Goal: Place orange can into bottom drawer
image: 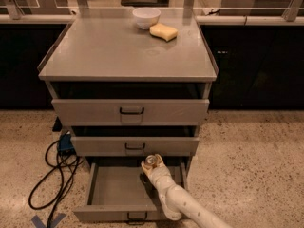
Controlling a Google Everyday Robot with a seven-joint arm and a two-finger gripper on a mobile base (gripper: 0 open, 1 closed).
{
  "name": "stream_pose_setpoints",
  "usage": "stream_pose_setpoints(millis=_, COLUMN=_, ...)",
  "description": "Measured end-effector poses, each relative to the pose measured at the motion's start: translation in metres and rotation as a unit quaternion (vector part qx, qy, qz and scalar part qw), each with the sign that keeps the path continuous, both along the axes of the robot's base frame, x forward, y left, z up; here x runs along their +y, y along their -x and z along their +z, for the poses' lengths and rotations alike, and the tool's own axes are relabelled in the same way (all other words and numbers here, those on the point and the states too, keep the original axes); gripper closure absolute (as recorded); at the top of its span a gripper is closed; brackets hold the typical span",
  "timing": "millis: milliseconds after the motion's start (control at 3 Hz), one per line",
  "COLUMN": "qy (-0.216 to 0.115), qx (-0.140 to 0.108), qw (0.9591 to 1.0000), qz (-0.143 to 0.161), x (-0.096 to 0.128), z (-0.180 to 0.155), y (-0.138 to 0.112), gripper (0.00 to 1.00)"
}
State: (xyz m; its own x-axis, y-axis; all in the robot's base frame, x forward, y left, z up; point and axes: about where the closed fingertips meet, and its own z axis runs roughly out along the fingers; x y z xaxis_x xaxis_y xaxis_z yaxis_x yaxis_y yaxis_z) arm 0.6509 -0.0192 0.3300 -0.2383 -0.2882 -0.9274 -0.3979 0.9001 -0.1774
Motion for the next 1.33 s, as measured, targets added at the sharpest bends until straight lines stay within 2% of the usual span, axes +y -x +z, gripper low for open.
stream_pose_setpoints(millis=333, qy=-0.023, qx=0.046, qw=0.9984, qz=-0.022, x=-0.004, z=-0.066, y=0.014, gripper=1.0)
stream_pose_setpoints(millis=667, qy=-0.024, qx=0.041, qw=0.9986, qz=-0.023, x=-0.003, z=-0.064, y=0.013, gripper=1.0)
stream_pose_setpoints(millis=1000, qy=-0.034, qx=0.035, qw=0.9982, qz=-0.035, x=0.004, z=-0.081, y=0.011, gripper=1.0)
stream_pose_setpoints(millis=1333, qy=-0.043, qx=0.037, qw=0.9963, qz=-0.064, x=0.013, z=-0.122, y=0.007, gripper=1.0)
